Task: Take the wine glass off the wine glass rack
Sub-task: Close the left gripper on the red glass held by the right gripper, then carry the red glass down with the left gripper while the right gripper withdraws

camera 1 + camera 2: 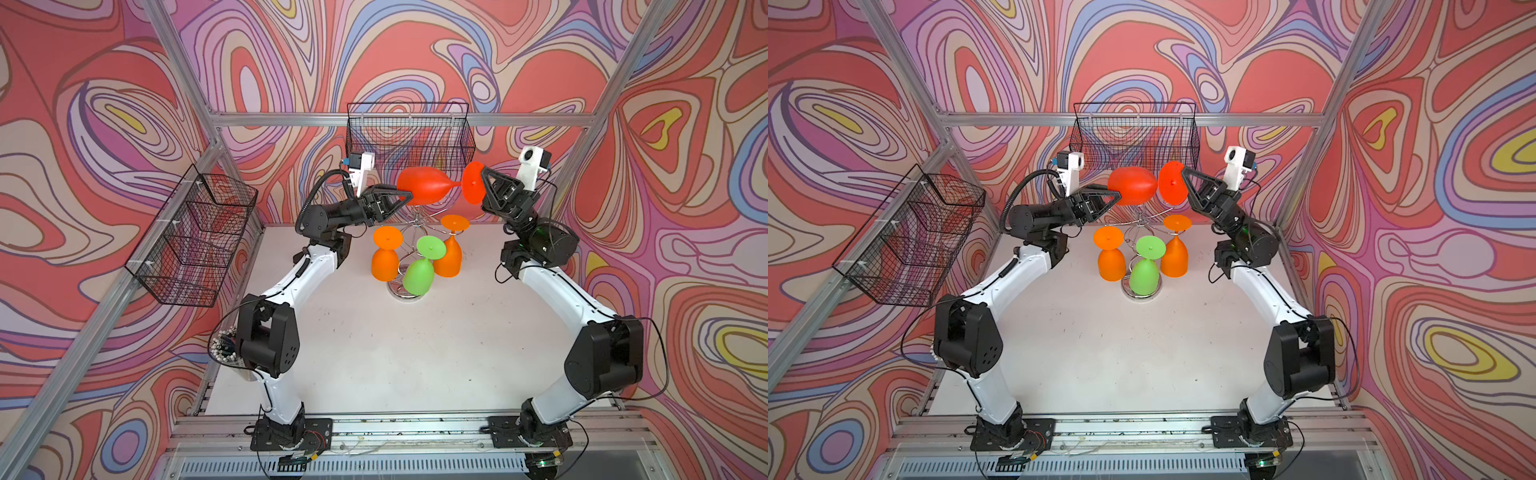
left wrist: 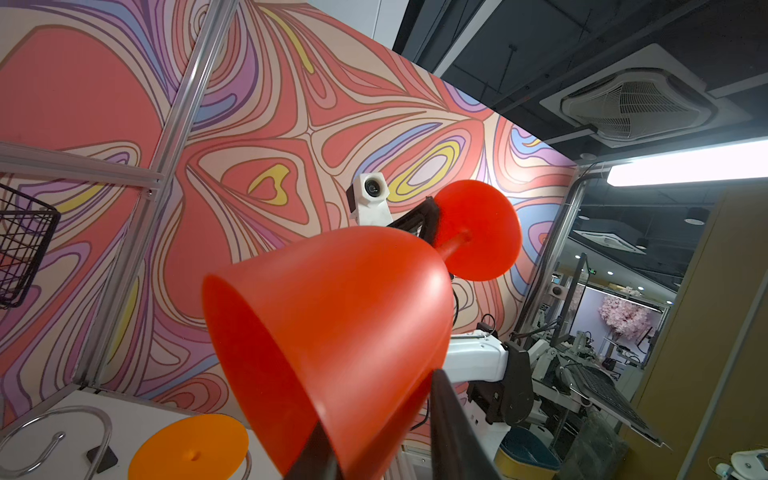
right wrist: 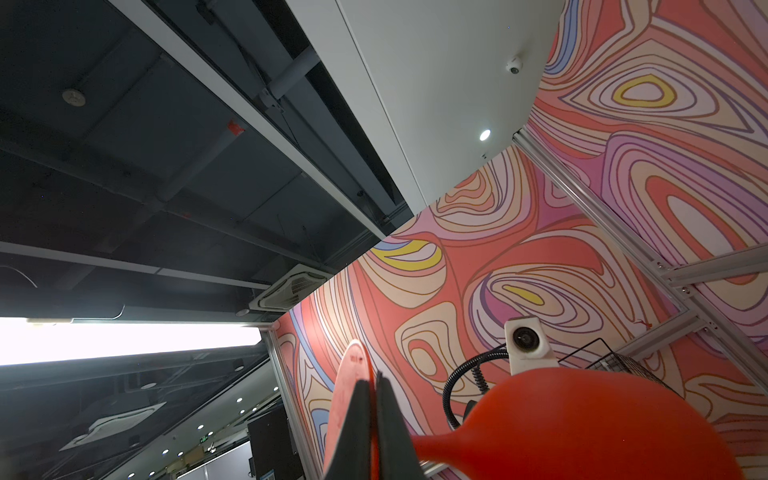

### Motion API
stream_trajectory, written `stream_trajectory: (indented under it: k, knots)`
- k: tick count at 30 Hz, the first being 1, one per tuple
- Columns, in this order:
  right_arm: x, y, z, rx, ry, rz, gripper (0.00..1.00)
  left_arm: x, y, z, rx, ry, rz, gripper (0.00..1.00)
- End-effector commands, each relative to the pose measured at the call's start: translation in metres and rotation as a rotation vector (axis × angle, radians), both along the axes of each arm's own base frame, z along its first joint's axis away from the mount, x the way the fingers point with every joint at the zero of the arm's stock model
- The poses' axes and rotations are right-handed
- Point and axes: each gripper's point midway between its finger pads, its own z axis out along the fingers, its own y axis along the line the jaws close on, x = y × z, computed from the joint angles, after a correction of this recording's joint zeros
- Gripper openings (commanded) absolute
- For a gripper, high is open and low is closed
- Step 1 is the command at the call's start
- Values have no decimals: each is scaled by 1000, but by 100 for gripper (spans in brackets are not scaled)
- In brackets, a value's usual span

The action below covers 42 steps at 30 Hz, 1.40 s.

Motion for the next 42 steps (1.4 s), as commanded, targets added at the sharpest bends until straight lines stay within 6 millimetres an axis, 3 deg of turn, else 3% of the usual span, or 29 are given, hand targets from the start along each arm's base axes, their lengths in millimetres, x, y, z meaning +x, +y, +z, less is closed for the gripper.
stream_trajectory:
  k: [1, 8, 13, 15, 20, 23, 26, 31, 36, 42]
  knots:
    - [8, 11, -11, -48, 2, 14, 0, -18, 0, 10, -21, -75, -25, 18]
    - [18, 17, -21, -87, 29, 6, 0, -22, 2, 13, -25, -78, -25, 1]
    - [24, 20, -24, -130, 36, -34, 9, -32, 4, 18, -21, -89, -35, 0]
    - [27, 21, -25, -161, 42, -66, 17, -38, 6, 22, -21, -99, -37, 0]
    - [38, 15, -30, -249, 76, -212, 48, -58, 11, 30, -6, -141, -50, 0]
    - [41, 8, -34, -315, 100, -339, 59, -73, 14, 36, 11, -172, -63, 0]
    - [41, -6, -36, -397, 125, -528, 67, -85, 17, 39, 34, -191, -74, 0]
    - [39, -56, -46, -511, 223, -919, 72, -96, 16, 29, 131, -193, -46, 0]
    - [32, -111, -74, -629, 385, -1235, 73, -92, 9, -10, 357, -187, 147, 0]
    - [25, -147, -107, -745, 505, -1420, 73, -84, 1, -54, 623, -156, 306, 0]
